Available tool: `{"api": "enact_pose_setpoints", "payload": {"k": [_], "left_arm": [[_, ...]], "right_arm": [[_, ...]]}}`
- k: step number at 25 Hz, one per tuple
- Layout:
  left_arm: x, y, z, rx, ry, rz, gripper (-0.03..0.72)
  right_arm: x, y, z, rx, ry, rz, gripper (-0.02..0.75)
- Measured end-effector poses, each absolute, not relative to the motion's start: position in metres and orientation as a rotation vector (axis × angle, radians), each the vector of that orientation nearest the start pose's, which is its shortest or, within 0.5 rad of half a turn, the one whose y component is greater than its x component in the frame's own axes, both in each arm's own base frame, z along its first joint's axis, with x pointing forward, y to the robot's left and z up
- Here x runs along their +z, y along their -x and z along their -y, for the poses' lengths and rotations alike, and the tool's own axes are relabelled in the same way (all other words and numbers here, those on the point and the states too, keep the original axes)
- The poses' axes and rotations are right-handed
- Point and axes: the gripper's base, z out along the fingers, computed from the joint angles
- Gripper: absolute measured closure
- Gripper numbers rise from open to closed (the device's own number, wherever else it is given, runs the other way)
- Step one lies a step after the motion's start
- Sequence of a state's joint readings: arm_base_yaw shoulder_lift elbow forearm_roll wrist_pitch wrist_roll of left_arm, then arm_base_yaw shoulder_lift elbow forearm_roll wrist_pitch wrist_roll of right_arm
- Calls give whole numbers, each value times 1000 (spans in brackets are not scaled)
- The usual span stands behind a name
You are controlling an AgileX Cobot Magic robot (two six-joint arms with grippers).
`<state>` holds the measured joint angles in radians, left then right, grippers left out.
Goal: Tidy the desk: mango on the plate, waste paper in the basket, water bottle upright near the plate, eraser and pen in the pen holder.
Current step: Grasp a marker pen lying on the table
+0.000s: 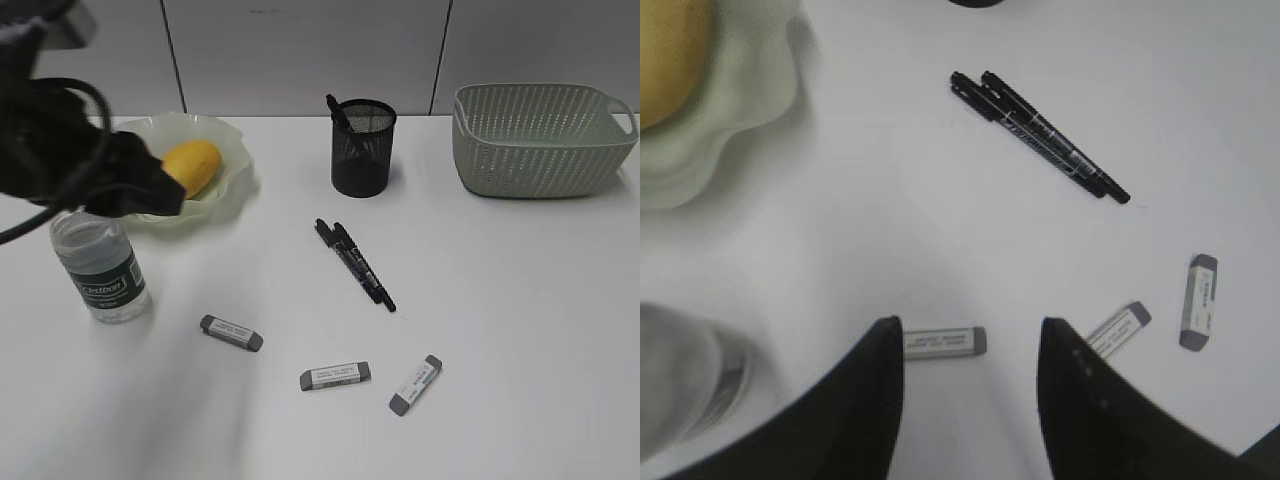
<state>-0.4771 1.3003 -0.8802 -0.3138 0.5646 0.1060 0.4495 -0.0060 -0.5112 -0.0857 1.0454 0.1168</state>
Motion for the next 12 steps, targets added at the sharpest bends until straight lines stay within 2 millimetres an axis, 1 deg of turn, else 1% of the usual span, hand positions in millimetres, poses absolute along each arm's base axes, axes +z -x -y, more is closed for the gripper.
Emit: {"api": "enact_pose_setpoints", "payload": {"k": [1, 3, 6, 11, 12], "left_arm": [[272, -235, 146, -495, -469, -2454, 355], [256, -252, 168, -503, -482, -2497, 355], [240, -276, 196, -516, -485, -2544, 354], [213, -315, 228, -543, -373, -2616, 347], [210, -321, 235, -553, -362, -2622, 346]], "right_arm": [[282, 3, 9, 258, 330, -1990, 335], [282, 3, 9, 250, 316, -1992, 335], [282, 4, 9, 205, 248, -1998, 335], [282, 5, 8, 137, 141, -2005, 335], [282, 5, 8, 131, 132, -2005, 335]]}}
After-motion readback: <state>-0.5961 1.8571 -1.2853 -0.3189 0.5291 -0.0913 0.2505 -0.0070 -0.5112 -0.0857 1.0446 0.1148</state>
